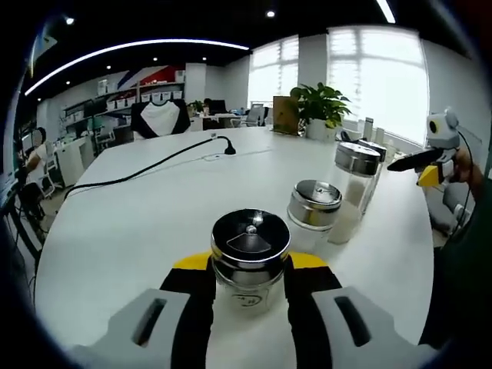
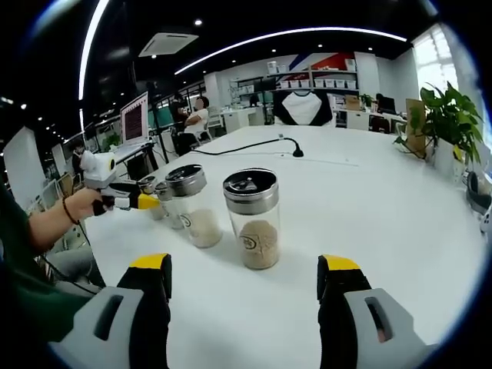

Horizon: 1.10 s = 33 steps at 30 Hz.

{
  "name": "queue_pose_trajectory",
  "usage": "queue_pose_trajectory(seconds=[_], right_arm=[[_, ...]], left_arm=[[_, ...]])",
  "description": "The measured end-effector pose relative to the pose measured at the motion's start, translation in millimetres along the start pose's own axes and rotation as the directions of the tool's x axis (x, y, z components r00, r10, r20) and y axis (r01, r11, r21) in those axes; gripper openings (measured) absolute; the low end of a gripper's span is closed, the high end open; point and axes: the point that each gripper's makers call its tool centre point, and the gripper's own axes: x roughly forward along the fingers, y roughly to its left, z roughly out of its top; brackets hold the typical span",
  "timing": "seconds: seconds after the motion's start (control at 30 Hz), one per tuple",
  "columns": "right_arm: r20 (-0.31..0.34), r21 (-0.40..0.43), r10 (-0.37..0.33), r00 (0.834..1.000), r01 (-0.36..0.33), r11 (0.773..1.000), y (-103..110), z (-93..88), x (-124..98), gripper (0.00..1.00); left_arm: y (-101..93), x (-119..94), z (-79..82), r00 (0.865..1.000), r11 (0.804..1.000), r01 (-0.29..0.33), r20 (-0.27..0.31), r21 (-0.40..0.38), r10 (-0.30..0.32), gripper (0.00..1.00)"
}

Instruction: Rotate the seasoning bottle until the label or dispensing opening points toward the visible target arrow and the bottle remains upright within the marked orientation range

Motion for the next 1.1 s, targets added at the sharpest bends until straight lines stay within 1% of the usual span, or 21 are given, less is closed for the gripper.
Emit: queue_pose_trajectory(seconds=[0.33,0.47,0.67,0.9,0.97,1.1], right_arm=[[-0.001,0.007,-0.005,1.000,0.005,1.000,-1.8,-1.7,-0.6,0.79],[-0.003,0.006,-0.005,1.000,0.005,1.000,-2.2,-2.2,-0.5,0.79],[-0.003,0.012,-0.005,1.000,0.005,1.000,-1.7,-2.4,0.1,0.78],[-0.003,0.011,-0.003,1.000,0.003,1.000,-1.0,-2.4,0.4,0.78],[-0.002,0.014,-0.006,1.000,0.006,1.000,-1.7,-2.3,0.5,0.78],[-0.003,0.011,-0.002,1.000,0.002,1.000,-0.2,-2.8,0.8,0.78]], left_arm=[[2.2,0.2,-0.5,0.997,0.997,-0.074,-0.004,-0.036,0.074,0.37],[3.0,-0.2,-0.8,0.996,0.995,-0.093,-0.006,-0.046,0.093,0.37],[4.0,-0.6,-0.9,0.989,0.986,-0.144,-0.002,-0.077,0.145,0.37],[6.5,-0.3,-1.1,0.983,0.978,-0.183,-0.010,-0.099,0.183,0.37],[6.9,0.0,-1.0,0.979,0.973,-0.203,-0.008,-0.108,0.203,0.37],[7.8,-0.2,-1.4,0.975,0.968,-0.220,-0.010,-0.117,0.220,0.37]])
